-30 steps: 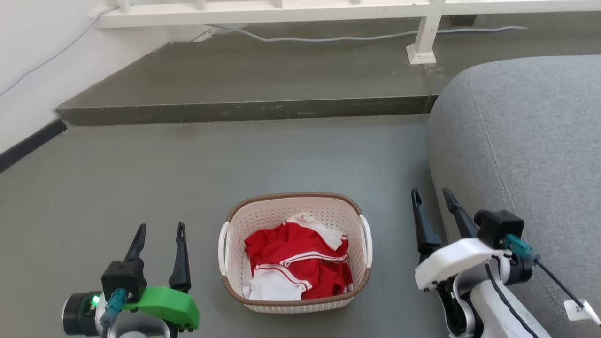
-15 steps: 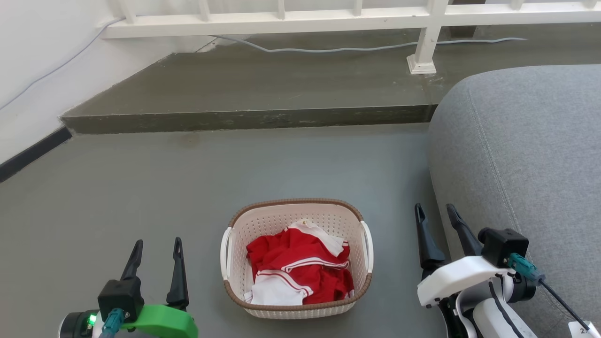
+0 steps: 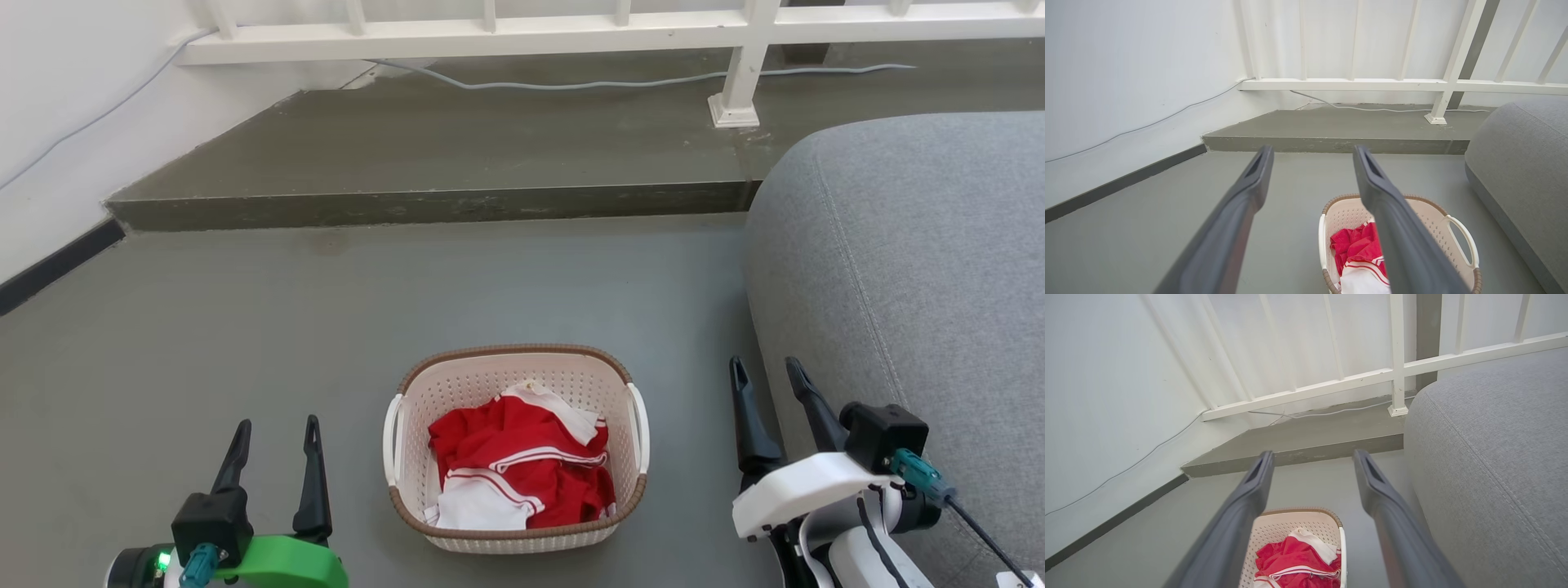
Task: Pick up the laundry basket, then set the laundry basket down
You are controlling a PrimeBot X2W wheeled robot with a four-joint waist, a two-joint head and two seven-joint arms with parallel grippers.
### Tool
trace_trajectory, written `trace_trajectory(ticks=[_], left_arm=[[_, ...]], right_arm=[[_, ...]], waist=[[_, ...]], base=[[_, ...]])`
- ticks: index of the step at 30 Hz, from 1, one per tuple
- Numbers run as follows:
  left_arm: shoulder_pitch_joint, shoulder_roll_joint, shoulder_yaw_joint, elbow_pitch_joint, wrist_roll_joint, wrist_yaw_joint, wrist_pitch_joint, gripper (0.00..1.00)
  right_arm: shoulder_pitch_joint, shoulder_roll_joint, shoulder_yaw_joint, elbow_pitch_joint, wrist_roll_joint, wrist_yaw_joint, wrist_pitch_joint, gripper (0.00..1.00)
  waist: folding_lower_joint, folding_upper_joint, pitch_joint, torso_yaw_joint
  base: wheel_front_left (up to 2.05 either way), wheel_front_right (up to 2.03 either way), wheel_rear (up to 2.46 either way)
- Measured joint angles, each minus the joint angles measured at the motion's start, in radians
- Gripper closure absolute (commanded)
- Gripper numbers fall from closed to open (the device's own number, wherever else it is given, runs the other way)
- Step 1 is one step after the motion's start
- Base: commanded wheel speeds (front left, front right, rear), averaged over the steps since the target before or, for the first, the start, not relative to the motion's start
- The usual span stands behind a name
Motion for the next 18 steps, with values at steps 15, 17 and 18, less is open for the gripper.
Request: trace_trajectory(ticks=[15,17,18], left_arm=[[0.004,-0.013,0.017,0.01,0.006,-0.001,0.004,1.0],[0.004,-0.018,0.012,0.035,0.006,-0.001,0.005,1.0],[0.004,-0.02,0.009,0.045,0.006,-0.001,0.005,1.0]], right_arm=[[0.016,0.004,-0.011,0.0,-0.008,0.001,0.0,1.0],[0.03,0.004,-0.009,0.022,-0.008,0.001,0.001,1.0],[0.038,0.004,-0.008,0.033,-0.008,0.001,0.002,1.0]], waist=[[0.0,0.0,0.007,0.001],[0.0,0.0,0.007,0.001],[0.0,0.0,0.007,0.001]], base=[[0.0,0.0,0.0],[0.0,0.0,0.0],[0.0,0.0,0.0]])
